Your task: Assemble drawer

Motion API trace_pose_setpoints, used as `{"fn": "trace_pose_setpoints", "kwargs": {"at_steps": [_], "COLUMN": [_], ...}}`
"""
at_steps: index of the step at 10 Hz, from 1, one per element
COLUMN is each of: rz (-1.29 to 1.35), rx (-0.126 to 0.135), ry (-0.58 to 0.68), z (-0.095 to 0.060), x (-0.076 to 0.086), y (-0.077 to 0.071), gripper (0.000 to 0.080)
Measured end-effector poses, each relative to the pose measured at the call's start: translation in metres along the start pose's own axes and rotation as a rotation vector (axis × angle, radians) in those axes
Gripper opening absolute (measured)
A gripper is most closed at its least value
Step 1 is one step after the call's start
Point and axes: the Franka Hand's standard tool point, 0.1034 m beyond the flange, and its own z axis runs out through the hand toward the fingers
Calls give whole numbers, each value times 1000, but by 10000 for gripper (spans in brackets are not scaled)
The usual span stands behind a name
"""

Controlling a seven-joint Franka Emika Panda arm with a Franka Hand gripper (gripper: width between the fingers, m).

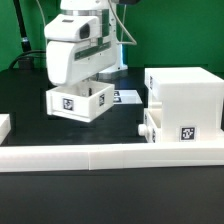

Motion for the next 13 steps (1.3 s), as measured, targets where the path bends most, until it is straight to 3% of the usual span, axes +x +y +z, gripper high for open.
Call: {"fn": "trace_pose_setpoints", "kwargs": {"at_steps": [1, 4, 6, 8, 10, 13], "rz": [-59, -250, -258, -284, -285, -300], "rx": [-15, -8, 7, -23, -54, -35], "ry": [-8, -11, -18, -9, 6, 0], "z": [-3, -1, -2, -8, -4, -4], "x": [6, 2, 4, 13, 14, 25], "y": [6, 4, 12, 31, 27, 28], "gripper": [42, 42, 42, 42, 42, 42]}}
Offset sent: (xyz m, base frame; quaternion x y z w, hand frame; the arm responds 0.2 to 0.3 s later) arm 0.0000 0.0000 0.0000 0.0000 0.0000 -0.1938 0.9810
